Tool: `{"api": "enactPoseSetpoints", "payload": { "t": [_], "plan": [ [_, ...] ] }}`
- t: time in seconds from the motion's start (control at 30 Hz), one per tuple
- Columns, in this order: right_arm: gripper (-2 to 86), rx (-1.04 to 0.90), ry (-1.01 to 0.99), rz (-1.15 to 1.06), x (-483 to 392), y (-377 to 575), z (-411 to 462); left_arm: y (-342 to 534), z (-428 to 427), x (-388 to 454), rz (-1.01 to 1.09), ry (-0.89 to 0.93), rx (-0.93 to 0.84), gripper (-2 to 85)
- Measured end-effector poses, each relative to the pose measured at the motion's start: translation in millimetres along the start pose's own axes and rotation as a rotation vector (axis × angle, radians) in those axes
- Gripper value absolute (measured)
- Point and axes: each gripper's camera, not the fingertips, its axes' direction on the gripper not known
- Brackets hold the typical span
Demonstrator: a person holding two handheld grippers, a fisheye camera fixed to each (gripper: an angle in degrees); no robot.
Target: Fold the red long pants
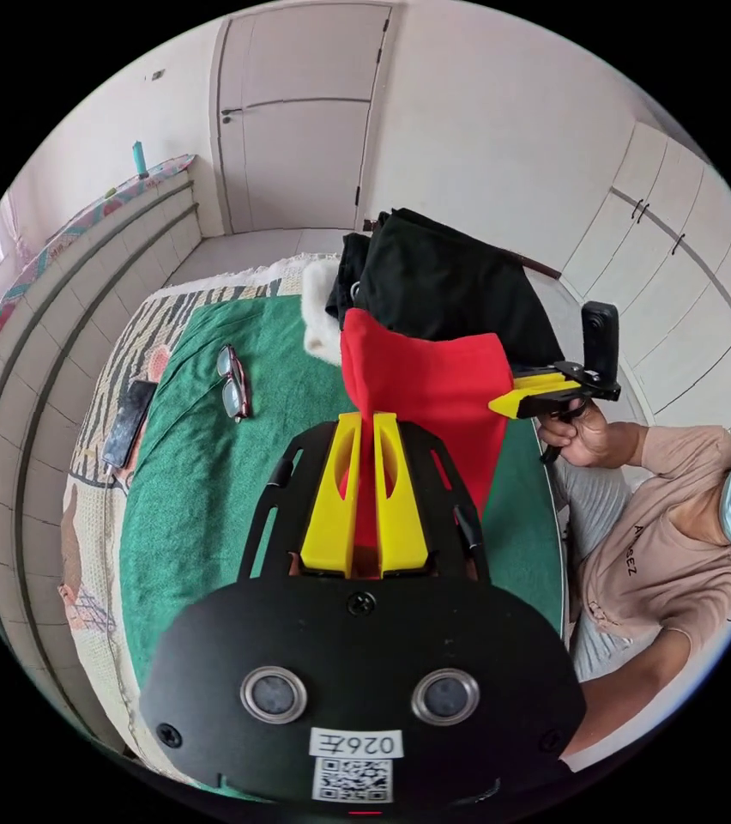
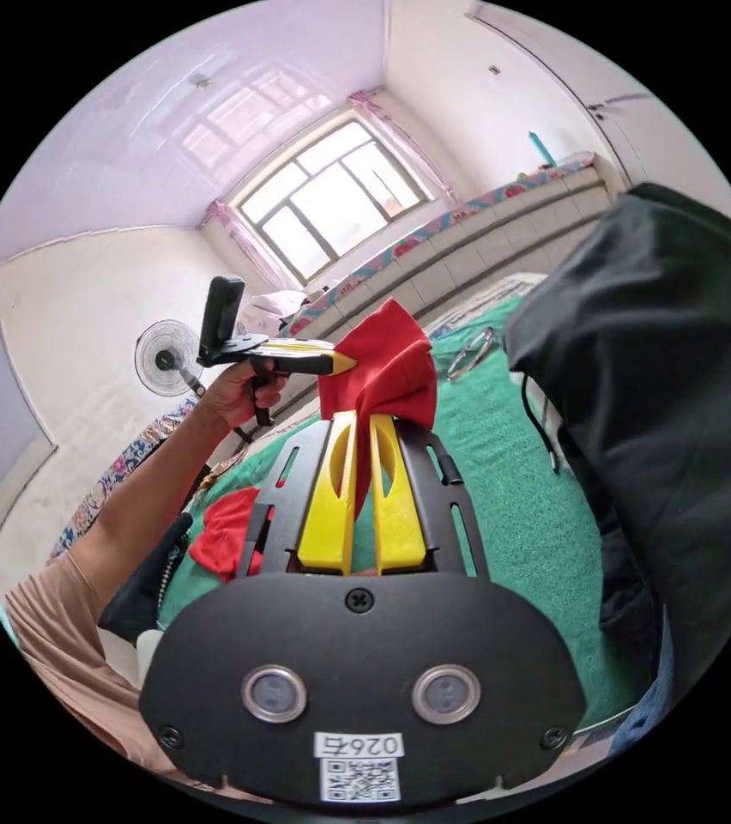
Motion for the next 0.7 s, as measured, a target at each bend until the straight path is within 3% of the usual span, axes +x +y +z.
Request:
{"api": "enactPoseSetpoints", "payload": {
  "t": [0.27, 0.43, 0.63, 0.7],
  "plan": [
    [-1.5, -0.012, 0.065, -0.332, -130, 8, 47, 95, -54, -15, -0.096, -0.030, 0.076, 0.7],
    [-1.5, -0.060, 0.007, -0.460, -208, 22, 106, 176, -77, -28, -0.197, -0.036, 0.134, 1.1],
    [-0.7, -0.341, -0.012, -0.763, -296, 85, 207, 281, -77, -48, -0.418, -0.066, 0.121, 3.5],
    [0.2, -0.585, -0.002, -0.939, -325, 117, 255, 322, -79, -56, -0.569, -0.108, 0.058, 4.8]
  ]
}}
